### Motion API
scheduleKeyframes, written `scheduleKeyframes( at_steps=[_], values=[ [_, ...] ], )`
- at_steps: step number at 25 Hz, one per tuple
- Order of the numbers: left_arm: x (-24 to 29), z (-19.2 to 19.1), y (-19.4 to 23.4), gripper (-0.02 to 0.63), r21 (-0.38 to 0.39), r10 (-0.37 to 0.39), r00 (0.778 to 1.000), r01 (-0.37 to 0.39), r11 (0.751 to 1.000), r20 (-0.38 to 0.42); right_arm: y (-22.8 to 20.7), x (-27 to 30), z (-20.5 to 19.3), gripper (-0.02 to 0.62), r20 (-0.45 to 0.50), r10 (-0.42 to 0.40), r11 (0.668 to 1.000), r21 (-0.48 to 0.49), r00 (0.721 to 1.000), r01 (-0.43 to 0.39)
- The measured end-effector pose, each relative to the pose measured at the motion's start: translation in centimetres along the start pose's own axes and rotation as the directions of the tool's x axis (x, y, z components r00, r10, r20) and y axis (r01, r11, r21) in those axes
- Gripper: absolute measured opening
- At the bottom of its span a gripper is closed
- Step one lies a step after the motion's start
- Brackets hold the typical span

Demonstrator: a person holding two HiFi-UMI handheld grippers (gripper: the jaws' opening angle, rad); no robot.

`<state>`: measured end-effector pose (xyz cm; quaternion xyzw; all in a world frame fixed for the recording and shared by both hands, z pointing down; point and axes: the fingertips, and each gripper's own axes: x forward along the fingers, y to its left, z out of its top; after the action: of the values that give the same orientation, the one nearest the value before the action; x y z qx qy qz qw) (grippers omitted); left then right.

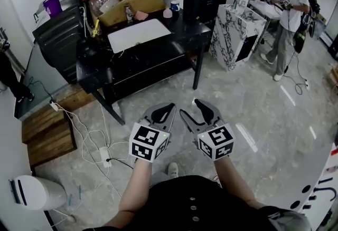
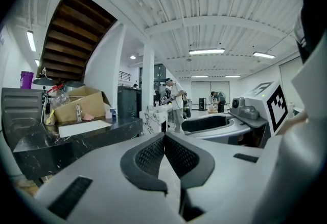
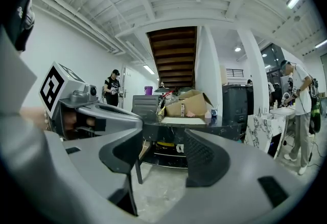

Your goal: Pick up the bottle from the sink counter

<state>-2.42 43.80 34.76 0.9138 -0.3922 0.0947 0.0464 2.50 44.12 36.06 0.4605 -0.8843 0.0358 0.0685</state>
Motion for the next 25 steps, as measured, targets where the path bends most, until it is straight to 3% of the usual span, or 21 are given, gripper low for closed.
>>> scheduleKeyframes(
  at_steps=[9, 25],
  values=[
    [3.7, -0.2, 5.7, 0.017, -0.016, -0.051, 0.999, 0.051, 0.999, -0.003, -2.0, 6.0, 0.5, 0.242, -0.004, -0.049, 0.999, 0.009, 0.999, 0.049],
    [7.2, -0.4, 7.2, 0.017, -0.065, -0.100, 0.995, 0.099, 0.993, -0.007, -5.4, 8.1, -1.1, 0.245, -0.055, -0.082, 0.995, 0.050, 0.995, 0.085]
  ],
)
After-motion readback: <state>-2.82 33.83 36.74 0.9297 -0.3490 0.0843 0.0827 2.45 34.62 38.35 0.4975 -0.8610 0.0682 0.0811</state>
